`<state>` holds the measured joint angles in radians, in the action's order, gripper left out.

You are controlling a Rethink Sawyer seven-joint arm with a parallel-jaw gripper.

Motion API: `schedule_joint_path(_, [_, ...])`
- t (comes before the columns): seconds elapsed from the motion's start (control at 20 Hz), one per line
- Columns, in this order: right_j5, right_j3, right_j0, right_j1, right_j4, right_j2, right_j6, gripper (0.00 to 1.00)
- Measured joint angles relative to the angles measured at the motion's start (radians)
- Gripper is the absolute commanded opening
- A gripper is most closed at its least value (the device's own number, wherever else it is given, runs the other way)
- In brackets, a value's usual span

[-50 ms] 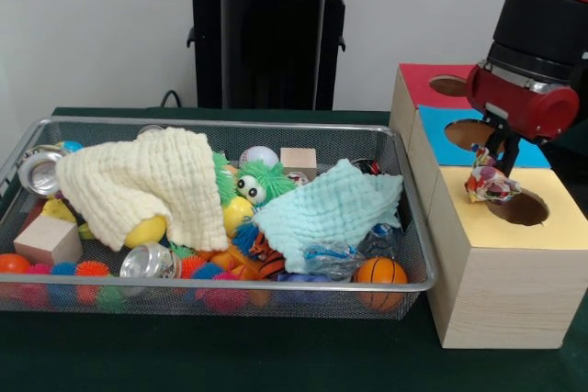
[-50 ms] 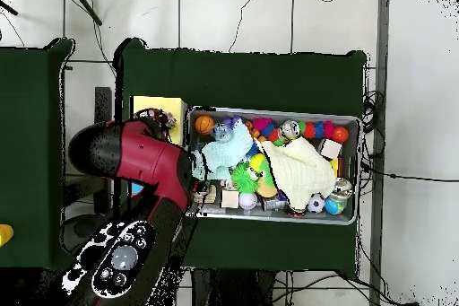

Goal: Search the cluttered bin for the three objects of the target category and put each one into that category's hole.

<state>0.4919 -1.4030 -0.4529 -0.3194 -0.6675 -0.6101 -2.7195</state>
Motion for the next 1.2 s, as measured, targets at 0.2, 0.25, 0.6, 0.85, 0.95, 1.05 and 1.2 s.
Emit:
schedule_joint_path(0.2, [0.0, 0.0, -0.005, 0.004, -0.018, 0.0, -0.018, 0.0])
schedule_joint_path(0.25, [0.0, 0.0, -0.006, 0.004, -0.02, 0.0, -0.019, 0.0])
schedule_joint_path(0.6, [-0.001, 0.0, -0.008, 0.005, -0.05, 0.0, -0.024, 0.0])
schedule_joint_path(0.85, [-0.003, 0.0, -0.009, 0.006, -0.073, 0.0, -0.024, 0.0])
schedule_joint_path(0.95, [-0.006, 0.0, -0.01, 0.006, -0.083, 0.0, -0.024, 0.0])
schedule_joint_path(1.05, [-0.011, -0.001, -0.012, 0.006, -0.096, 0.0, -0.024, 0.0])
schedule_joint_path(1.2, [-0.022, -0.001, -0.015, 0.006, -0.114, 0.0, -0.024, 0.0])
